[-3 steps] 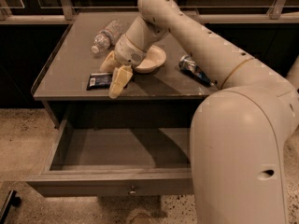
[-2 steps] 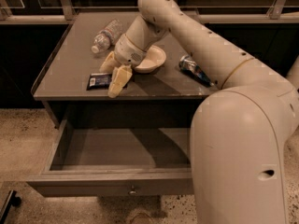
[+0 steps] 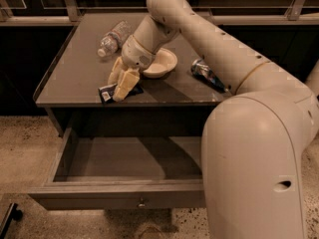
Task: Place rxbar blueberry into top drawer
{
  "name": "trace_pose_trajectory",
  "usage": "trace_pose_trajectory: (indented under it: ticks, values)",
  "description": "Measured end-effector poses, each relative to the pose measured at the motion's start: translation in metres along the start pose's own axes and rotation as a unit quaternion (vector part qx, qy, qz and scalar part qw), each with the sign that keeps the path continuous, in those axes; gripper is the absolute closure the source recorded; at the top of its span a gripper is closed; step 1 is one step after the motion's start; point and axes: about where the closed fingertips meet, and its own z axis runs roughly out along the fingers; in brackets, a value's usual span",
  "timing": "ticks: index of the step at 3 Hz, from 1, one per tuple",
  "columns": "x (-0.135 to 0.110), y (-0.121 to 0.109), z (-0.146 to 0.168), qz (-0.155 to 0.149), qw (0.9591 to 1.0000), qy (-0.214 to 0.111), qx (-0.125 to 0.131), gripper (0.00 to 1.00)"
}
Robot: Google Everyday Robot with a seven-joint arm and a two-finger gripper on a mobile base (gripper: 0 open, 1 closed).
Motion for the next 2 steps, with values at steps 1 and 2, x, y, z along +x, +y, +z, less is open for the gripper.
trace_pose_trajectory:
  ticks: [1,2]
  values:
    - [-0.011,0.008,-0.012,-0.020,0.9997,-0.005,0.013,1.00]
    - [-0.009,0.033,-0.017,-0.029,0.9984,-0.042,0.024,1.00]
